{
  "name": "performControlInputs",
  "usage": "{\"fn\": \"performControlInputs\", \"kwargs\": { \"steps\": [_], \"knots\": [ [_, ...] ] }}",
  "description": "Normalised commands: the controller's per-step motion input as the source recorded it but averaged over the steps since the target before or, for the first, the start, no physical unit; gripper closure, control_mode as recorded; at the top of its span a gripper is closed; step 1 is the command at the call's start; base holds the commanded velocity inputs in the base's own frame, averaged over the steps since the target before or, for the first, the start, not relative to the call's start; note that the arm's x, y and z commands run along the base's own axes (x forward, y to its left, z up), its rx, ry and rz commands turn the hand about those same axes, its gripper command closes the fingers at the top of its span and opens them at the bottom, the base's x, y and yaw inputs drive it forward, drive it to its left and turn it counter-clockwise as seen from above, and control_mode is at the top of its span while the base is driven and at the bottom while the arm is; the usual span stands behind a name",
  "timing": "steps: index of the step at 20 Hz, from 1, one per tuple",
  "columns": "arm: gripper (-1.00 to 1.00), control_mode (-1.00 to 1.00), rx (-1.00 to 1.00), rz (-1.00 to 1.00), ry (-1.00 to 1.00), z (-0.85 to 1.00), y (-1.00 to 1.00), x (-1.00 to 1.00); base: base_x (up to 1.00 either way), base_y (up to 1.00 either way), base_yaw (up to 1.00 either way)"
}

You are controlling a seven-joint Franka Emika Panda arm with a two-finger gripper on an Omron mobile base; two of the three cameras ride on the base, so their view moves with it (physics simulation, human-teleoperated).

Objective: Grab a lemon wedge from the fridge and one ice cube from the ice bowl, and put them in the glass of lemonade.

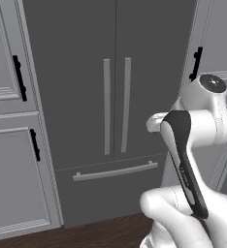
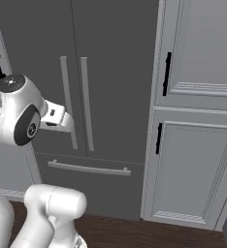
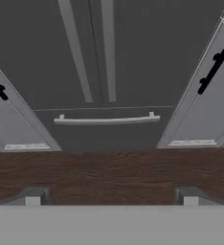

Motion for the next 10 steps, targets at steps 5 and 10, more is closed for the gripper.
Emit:
{"fn": "performControlInputs", "kwargs": {
  "steps": [5, 10],
  "knots": [
    [-1.00, -1.00, -0.02, 0.02, -0.22, 0.43, 0.00, -0.32, 0.00, 0.00, 0.00],
    [-1.00, -1.00, -0.03, 0.07, -0.03, 0.30, 0.05, 0.28, 0.00, 0.00, 0.00]
  ]
}}
